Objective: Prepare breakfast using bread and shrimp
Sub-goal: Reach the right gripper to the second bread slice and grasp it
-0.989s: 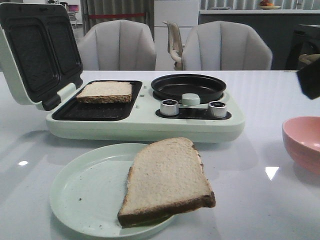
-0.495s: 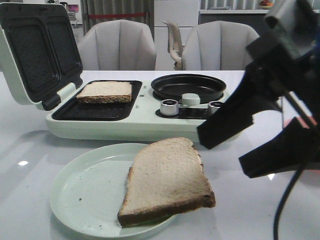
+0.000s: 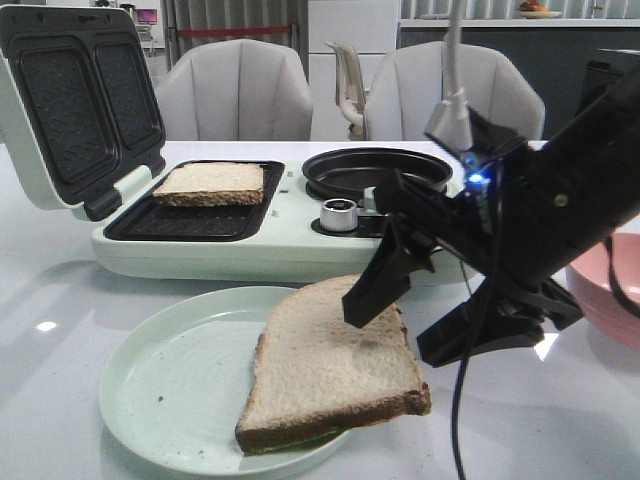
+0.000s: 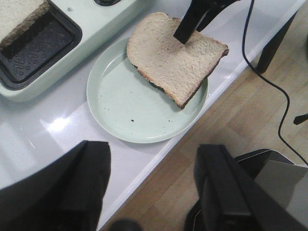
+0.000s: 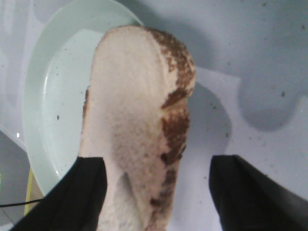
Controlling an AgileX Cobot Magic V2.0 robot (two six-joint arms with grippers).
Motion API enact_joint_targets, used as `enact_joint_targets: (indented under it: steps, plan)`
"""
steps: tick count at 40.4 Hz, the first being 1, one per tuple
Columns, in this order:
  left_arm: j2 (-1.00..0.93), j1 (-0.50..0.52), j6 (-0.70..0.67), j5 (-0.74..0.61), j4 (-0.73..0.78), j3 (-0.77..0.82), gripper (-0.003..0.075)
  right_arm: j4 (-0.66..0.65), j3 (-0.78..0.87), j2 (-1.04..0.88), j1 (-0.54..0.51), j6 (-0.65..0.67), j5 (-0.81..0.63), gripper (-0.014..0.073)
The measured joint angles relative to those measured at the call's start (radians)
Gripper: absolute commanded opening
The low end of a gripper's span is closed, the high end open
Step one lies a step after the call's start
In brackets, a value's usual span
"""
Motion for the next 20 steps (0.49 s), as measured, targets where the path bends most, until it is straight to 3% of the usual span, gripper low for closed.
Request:
enact_joint_targets:
  steps: [4,12,20]
  plan:
    - [0.0,0.0,0.0,0.0,0.0,0.0,0.0445,0.003,-0.034,0.044,0.0,0.0,0.015,0.0526]
    - [0.0,0.0,0.0,0.0,0.0,0.0,0.0445,0.005,-0.061,0.07,0.0,0.0,0.046,0.029]
    - [0.0,0.0,0.0,0.0,0.012,0.0,0.0445,0.005,-0.063,0.07,0.0,0.0,0.053,0.0113]
